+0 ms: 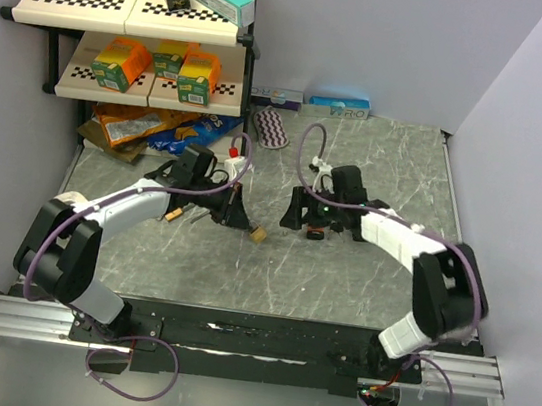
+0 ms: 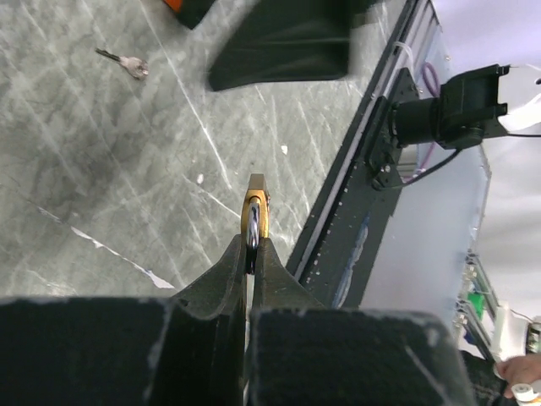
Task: Lock with the key
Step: Place the key at the center of the board, then place the lock at the center of the board.
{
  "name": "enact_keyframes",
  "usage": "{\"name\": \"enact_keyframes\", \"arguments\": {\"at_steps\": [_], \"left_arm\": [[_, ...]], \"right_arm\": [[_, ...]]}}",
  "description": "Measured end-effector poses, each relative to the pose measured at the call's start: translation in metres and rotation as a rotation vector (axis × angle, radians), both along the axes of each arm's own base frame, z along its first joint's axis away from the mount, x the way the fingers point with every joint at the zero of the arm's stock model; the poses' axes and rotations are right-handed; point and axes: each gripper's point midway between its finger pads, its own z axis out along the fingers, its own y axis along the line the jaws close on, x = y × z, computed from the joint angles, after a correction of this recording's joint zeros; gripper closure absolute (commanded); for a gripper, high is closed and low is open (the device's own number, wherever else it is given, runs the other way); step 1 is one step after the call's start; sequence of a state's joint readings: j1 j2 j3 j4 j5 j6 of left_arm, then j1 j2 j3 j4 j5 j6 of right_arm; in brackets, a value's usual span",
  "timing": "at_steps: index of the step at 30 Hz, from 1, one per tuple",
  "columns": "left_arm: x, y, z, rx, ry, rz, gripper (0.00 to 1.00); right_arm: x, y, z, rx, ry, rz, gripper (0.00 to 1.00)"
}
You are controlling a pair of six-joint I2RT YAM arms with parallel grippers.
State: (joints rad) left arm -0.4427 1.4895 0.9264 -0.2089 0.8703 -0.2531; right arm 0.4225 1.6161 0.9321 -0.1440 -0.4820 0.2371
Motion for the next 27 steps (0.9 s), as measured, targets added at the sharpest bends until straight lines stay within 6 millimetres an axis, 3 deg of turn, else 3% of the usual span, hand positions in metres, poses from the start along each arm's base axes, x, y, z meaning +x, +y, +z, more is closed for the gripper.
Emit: {"name": "enact_keyframes", "arguments": {"at_steps": [5, 8, 12, 16, 24, 27], "left_arm": [[-0.006, -0.002, -0.001, -0.011, 0.064, -0.016, 0.99], [-0.009, -0.003, -0.001, -0.016, 0.109, -0.022, 0.99], [-0.014, -0.005, -0.001, -0.033, 0.161, -0.037, 0.99], [-0.019, -0.008, 0.002, -0.057, 0.207, -0.054, 0.99], [-0.021, -0.011, 0.007, -0.084, 0.240, -0.060, 0.99], [-0.019, -0.012, 0.010, -0.095, 0.237, -0.057, 0.99]], "right_arm": [[-0.016, 0.016, 0.059, 0.061, -0.214, 0.157, 0.14], [-0.042, 0.041, 0.077, 0.062, -0.329, 0.317, 0.13], [-0.078, 0.068, 0.076, 0.049, -0.386, 0.496, 0.12], [-0.096, 0.077, 0.069, 0.009, -0.407, 0.581, 0.20], [-0.085, 0.071, 0.061, -0.097, -0.467, 0.550, 0.32], [-0.081, 0.069, 0.060, -0.121, -0.478, 0.535, 0.29]]}}
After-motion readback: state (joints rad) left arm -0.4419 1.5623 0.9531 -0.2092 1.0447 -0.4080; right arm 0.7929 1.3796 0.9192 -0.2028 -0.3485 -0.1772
